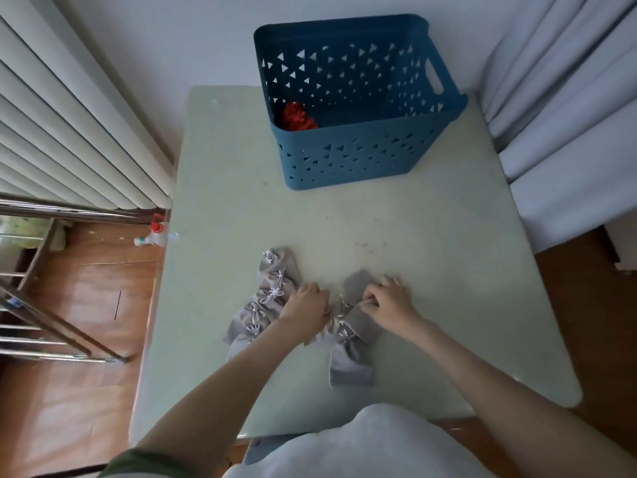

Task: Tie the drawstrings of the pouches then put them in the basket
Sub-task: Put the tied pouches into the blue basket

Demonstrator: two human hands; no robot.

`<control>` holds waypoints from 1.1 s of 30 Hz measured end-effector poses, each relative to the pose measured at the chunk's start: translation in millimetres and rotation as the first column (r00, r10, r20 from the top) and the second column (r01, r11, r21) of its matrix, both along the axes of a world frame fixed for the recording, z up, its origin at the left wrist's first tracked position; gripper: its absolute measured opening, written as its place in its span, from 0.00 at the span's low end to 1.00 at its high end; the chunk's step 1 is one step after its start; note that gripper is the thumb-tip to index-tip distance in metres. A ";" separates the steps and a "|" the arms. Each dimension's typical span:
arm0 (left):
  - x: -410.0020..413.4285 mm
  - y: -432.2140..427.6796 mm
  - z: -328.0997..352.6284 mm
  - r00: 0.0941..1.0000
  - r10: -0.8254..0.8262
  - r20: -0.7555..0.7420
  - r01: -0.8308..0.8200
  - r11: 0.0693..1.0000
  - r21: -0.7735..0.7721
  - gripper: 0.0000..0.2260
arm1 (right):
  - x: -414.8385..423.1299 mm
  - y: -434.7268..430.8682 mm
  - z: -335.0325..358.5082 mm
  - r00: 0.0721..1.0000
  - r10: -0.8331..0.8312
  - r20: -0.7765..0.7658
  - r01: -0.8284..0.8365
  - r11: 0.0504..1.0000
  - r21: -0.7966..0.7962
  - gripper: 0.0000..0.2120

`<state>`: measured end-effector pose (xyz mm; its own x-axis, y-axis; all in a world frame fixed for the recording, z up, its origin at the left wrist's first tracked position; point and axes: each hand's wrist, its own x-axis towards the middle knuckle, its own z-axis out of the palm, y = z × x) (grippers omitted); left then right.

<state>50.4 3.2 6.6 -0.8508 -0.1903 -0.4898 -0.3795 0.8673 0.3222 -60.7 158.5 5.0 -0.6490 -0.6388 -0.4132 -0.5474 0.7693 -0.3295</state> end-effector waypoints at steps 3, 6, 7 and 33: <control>-2.0 -6.0 8.3 0.942 0.333 0.048 -0.334 0.903 0.269 0.09 | -12.3 3.2 16.5 0.972 -0.103 0.211 0.144 0.971 -0.190 0.05; -2.1 -14.0 15.1 0.729 0.658 0.186 -0.608 0.498 0.619 0.06 | -20.3 -1.1 43.9 0.889 -0.170 0.425 0.294 0.924 -0.245 0.06; -2.0 -17.6 16.7 0.664 0.693 0.282 -0.624 0.306 0.719 0.04 | -22.2 -3.9 50.6 0.880 -0.154 0.449 0.293 0.921 -0.258 0.05; -6.1 -38.5 26.2 0.789 0.330 0.519 -0.574 0.093 0.814 0.08 | -28.0 -70.1 51.8 0.876 0.147 0.460 -0.153 0.988 -0.025 0.28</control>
<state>44.3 -35.3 32.8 -0.6697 0.1620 -0.7248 -0.7262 -0.3468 0.5936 -88.7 88.5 56.8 -0.2812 -0.7069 -0.6490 -0.4460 0.6951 -0.5638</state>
